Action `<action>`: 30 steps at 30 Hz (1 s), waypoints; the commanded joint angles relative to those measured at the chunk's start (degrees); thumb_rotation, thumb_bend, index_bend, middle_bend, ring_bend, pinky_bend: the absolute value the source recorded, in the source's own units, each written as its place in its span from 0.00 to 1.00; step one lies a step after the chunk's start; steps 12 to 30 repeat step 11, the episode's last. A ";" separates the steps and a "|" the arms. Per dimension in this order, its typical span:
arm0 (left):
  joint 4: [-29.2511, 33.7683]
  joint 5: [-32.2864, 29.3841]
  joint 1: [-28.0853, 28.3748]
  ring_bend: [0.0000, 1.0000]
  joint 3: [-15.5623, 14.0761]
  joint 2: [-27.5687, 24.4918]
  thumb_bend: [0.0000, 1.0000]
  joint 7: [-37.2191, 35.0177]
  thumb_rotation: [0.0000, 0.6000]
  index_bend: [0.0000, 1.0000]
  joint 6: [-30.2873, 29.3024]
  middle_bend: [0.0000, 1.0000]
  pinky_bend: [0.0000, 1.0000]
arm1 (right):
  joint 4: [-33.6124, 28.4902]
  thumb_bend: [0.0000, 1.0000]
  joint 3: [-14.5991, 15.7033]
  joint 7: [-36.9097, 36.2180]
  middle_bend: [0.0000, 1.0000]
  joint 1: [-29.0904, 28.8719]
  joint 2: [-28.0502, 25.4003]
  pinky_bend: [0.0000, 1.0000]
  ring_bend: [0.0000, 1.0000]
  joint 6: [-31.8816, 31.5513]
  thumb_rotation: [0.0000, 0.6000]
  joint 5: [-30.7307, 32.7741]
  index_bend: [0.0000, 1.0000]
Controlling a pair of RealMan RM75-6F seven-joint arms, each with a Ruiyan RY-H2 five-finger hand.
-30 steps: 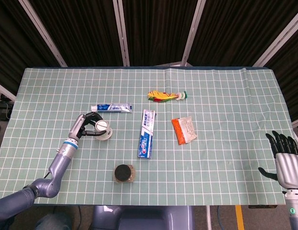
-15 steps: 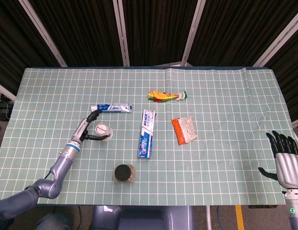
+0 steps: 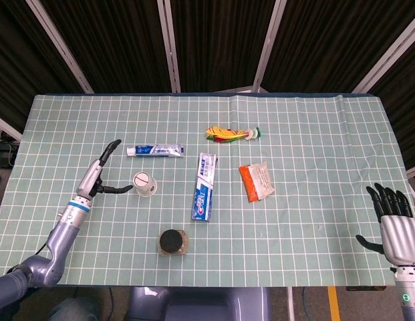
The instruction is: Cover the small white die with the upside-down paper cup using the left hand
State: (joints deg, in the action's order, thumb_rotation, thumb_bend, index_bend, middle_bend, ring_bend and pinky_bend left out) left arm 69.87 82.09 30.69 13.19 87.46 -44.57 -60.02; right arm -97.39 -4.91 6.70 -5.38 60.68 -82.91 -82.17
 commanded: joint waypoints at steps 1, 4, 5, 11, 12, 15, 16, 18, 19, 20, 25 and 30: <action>6.91 4.02 -4.27 0.00 -3.25 -8.33 0.00 17.13 1.00 0.00 -7.14 0.00 0.00 | -0.22 0.00 0.12 -0.28 0.00 0.01 -0.15 0.00 0.00 -0.03 1.00 -0.29 0.00; 12.88 2.61 -7.68 0.00 -4.77 -13.18 0.00 29.78 1.00 0.00 -9.97 0.00 0.00 | -0.46 0.00 0.16 -0.52 0.00 0.01 -0.34 0.00 0.00 -0.25 1.00 -0.81 0.00; 14.49 1.99 -8.63 0.00 -5.16 -14.17 0.00 32.95 1.00 0.00 -10.74 0.00 0.00 | -0.54 0.00 0.17 -0.58 0.00 0.01 -0.38 0.00 0.00 -0.32 1.00 -0.94 0.00; 23.05 -0.42 -13.99 0.00 -8.63 -19.52 0.00 46.35 1.00 0.00 -14.54 0.00 0.00 | -0.97 0.00 0.38 -1.11 0.00 0.09 -0.68 0.00 0.00 -0.53 1.00 -1.63 0.00; 23.05 -0.42 -13.99 0.00 -8.63 -19.52 0.00 46.35 1.00 0.00 -14.54 0.00 0.00 | -0.97 0.00 0.38 -1.11 0.00 0.09 -0.68 0.00 0.00 -0.53 1.00 -1.63 0.00; 23.05 -0.42 -13.99 0.00 -8.63 -19.52 0.00 46.35 1.00 0.00 -14.54 0.00 0.00 | -0.97 0.00 0.38 -1.11 0.00 0.09 -0.68 0.00 0.00 -0.53 1.00 -1.63 0.00; 23.05 -0.42 -13.99 0.00 -8.63 -19.52 0.00 46.35 1.00 0.00 -14.54 0.00 0.00 | -0.97 0.00 0.38 -1.11 0.00 0.09 -0.68 0.00 0.00 -0.53 1.00 -1.63 0.00; 23.05 -0.42 -13.99 0.00 -8.63 -19.52 0.00 46.35 1.00 0.00 -14.54 0.00 0.00 | -0.97 0.00 0.38 -1.11 0.00 0.09 -0.68 0.00 0.00 -0.53 1.00 -1.63 0.00; 23.05 -0.42 -13.99 0.00 -8.63 -19.52 0.00 46.35 1.00 0.00 -14.54 0.00 0.00 | -0.97 0.00 0.38 -1.11 0.00 0.09 -0.68 0.00 0.00 -0.53 1.00 -1.63 0.00; 23.05 -0.42 -13.99 0.00 -8.63 -19.52 0.00 46.35 1.00 0.00 -14.54 0.00 0.00 | -0.97 0.00 0.38 -1.11 0.00 0.09 -0.68 0.00 0.00 -0.53 1.00 -1.63 0.00; 23.05 -0.42 -13.99 0.00 -8.63 -19.52 0.00 46.35 1.00 0.00 -14.54 0.00 0.00 | -0.97 0.00 0.38 -1.11 0.00 0.09 -0.68 0.00 0.00 -0.53 1.00 -1.63 0.00; 23.05 -0.42 -13.99 0.00 -8.63 -19.52 0.00 46.35 1.00 0.00 -14.54 0.00 0.00 | -0.97 0.00 0.38 -1.11 0.00 0.09 -0.68 0.00 0.00 -0.53 1.00 -1.63 0.00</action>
